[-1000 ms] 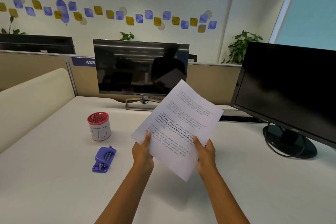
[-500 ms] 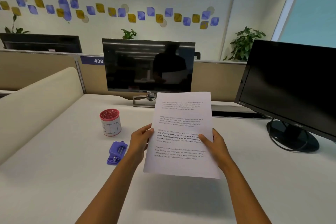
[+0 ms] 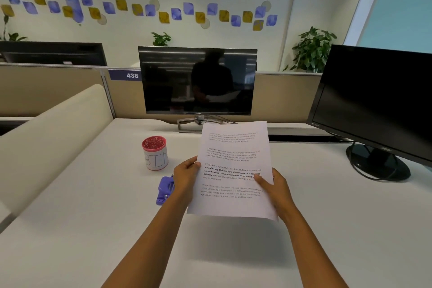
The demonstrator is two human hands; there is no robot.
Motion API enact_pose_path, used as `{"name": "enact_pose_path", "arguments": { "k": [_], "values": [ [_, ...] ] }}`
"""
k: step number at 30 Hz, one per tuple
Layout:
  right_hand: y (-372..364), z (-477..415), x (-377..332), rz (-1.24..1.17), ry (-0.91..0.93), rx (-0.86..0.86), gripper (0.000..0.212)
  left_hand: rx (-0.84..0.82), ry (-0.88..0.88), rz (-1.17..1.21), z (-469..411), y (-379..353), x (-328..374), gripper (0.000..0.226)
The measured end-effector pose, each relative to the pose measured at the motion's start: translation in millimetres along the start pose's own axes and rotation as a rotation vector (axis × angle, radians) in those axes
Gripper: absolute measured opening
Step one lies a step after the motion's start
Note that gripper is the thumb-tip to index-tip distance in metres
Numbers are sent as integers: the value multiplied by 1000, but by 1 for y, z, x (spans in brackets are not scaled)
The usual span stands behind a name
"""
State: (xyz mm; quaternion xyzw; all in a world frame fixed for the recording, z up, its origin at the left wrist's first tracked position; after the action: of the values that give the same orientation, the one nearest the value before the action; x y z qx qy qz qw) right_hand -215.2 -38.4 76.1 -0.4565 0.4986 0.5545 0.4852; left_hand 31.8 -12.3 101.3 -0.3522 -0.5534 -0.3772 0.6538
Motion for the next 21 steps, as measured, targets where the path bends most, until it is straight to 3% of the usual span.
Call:
{"name": "enact_pose_path", "arguments": {
  "k": [5,11,16,21],
  "values": [
    [4,5,-1,-22,-5,5,39,18,-31,-49,-3,13,-2,33],
    [18,2,1,-24,-15,19,36,210,-203,-301,-1,45,-4,28],
    [28,-3,12,-4,-30,12,39,264,-92,-461,-11,69,-26,39],
    [35,-6,20,-1,-40,0,39,267,6,-474,-17,76,-40,42]
  ]
}}
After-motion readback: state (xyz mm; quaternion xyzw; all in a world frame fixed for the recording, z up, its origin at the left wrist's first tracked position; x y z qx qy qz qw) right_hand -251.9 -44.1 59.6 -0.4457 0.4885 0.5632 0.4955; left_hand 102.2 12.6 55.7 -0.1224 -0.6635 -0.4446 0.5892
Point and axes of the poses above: each hand's wrist, its own z-axis away from the middle knuckle, its own y-axis out of the back of the hand, x = y × z, the point moved 4 cm from there along -z, towards the middle knuckle, and after that the axes turned 6 degrees about -y, right-handed, at the moved point
